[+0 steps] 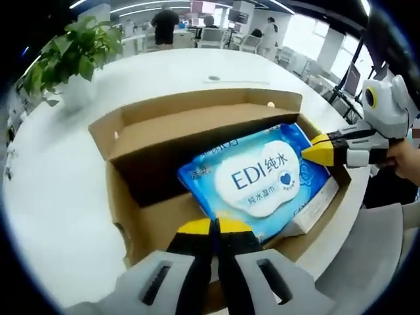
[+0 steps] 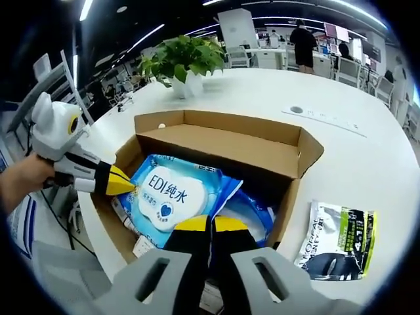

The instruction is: Operate the shoe box by opening the lid, removing the specified soft item, and placing it in the target area until the item is outside and the box remains undamaged.

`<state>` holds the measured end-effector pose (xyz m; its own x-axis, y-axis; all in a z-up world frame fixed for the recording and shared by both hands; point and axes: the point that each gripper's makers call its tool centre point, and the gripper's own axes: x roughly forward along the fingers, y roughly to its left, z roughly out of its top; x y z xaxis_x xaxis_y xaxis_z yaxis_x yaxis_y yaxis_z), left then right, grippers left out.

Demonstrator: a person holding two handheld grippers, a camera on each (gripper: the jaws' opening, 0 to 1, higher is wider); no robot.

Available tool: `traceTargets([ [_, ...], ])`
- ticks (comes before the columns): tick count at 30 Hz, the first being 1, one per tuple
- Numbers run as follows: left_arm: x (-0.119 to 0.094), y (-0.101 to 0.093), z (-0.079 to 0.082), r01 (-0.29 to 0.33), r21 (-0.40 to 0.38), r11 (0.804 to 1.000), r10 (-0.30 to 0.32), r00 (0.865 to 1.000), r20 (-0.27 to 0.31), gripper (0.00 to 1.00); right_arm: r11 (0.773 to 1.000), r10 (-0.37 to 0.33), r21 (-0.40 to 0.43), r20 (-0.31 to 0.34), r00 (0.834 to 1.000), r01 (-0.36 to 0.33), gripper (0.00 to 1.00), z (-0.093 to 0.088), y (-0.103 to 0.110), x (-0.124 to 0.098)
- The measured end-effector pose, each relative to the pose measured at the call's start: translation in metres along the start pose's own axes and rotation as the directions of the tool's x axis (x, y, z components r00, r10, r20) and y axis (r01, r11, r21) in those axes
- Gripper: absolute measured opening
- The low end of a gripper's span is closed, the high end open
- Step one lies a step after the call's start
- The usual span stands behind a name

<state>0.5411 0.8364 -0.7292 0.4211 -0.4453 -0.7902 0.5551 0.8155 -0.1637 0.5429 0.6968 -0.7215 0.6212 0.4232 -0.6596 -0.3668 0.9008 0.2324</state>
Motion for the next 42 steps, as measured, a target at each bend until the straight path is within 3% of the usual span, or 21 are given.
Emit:
traceTargets([
  [11, -0.018, -0.005, 0.016, 0.009, -0.044, 0.999, -0.007, 0.998, 0.056, 0.0, 0.999, 0.019, 0.027, 0.026, 0.999, -0.02, 0.0, 0.012, 0.001, -0.012],
  [23, -0.03, -0.023, 0.031, 0.028, -0.051, 0.998, -0.023, 0.994, 0.104, 0.0, 0.998, 0.02, 0.054, 0.056, 0.998, -0.023, 0.0, 0.023, -0.008, -0.032],
  [42, -0.021, -0.075, 0.06, 0.095, -0.024, 0.995, -0.091, 0.986, 0.143, 0.0, 0.994, -0.039, 0.102, 0.088, 0.995, 0.03, 0.0, 0.029, -0.054, -0.071],
])
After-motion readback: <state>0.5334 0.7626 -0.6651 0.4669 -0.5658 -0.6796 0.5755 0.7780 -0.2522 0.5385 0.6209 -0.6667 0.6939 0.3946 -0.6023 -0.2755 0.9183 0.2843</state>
